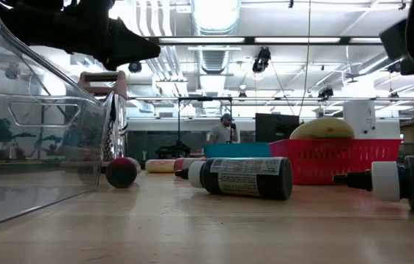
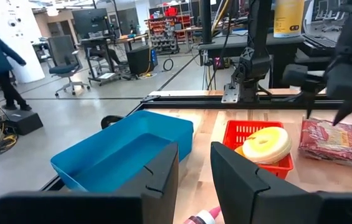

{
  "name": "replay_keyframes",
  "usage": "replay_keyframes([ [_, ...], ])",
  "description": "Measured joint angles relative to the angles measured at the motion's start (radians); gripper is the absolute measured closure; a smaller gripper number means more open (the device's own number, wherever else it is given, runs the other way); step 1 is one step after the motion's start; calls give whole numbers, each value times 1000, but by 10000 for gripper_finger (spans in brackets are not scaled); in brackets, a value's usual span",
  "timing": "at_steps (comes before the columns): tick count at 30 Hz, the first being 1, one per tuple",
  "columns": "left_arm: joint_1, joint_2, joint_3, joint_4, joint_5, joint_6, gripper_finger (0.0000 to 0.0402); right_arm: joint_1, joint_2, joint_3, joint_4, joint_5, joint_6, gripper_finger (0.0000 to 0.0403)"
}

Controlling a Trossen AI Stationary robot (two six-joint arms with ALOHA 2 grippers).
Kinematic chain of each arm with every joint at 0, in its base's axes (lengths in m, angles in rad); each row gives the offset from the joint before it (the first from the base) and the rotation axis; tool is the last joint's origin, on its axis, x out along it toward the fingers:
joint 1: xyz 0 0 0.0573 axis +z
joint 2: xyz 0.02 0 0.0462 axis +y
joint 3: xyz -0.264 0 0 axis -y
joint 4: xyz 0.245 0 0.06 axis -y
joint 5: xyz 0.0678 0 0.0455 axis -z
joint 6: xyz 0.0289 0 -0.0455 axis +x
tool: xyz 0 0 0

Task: Pick & Place Food Item
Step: Put the red popcorn bag into the blue bin

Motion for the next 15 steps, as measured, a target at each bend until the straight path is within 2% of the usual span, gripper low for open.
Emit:
replay_keyframes([
  [5, 0, 0, 0, 0, 0, 0, 305, 0, -116, -116, 74, -10, 32, 181],
  [11, 0, 0, 0, 0, 0, -3, 305, 0, -307, -290, 247, -22, 64, 181],
  [15, -1, 0, 0, 0, 0, -3, 305, 0, -411, -399, 266, -20, 122, 181],
])
